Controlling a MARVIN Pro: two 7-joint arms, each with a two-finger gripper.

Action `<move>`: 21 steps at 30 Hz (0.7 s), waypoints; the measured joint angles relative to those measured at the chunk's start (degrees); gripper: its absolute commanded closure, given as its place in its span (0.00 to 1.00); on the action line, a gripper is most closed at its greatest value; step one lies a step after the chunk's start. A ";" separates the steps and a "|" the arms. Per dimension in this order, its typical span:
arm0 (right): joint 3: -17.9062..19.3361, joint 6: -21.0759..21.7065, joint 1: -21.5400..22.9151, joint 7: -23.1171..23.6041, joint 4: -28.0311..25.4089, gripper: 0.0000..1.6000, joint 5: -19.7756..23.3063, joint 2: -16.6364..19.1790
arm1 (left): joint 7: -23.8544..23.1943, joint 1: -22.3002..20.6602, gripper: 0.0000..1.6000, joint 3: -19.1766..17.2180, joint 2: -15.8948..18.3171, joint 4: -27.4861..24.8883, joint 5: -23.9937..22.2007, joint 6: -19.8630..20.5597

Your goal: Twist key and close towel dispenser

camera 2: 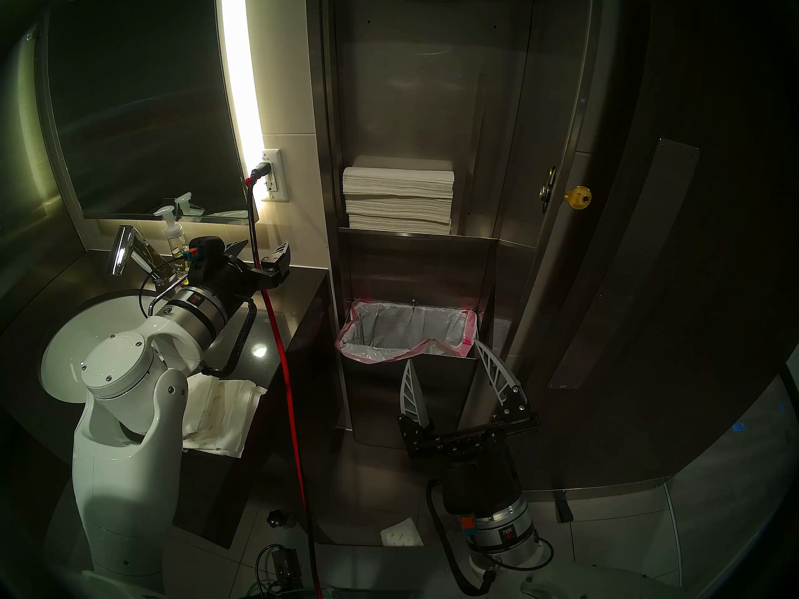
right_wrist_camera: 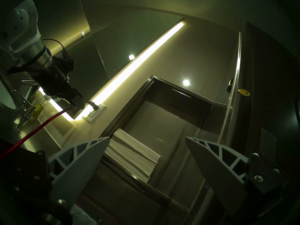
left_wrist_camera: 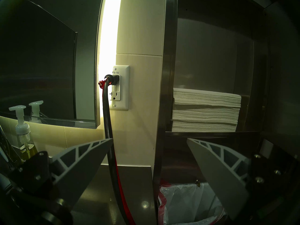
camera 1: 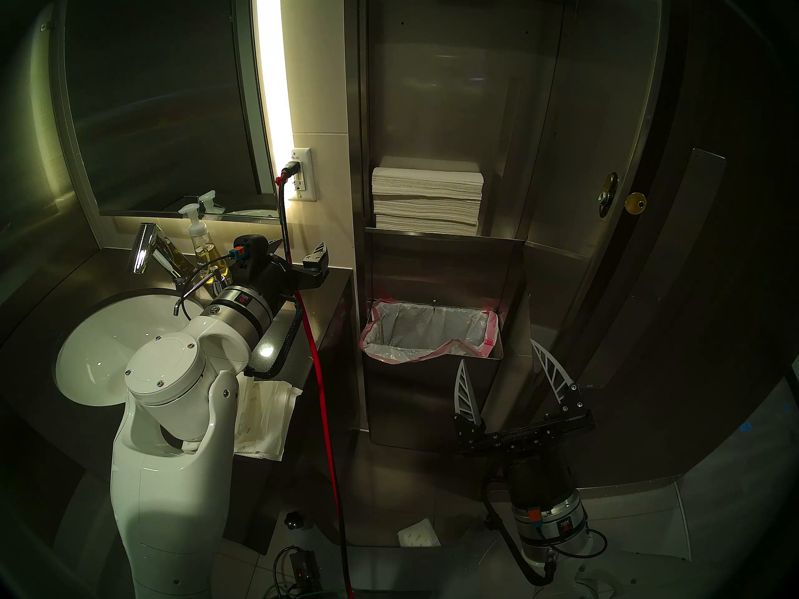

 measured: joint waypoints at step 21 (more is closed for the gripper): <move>3.55 8.32 -4.36 -7.16 0.38 0.00 -8.58 5.38 | -0.01 0.03 0.00 -0.01 0.00 0.03 0.00 0.00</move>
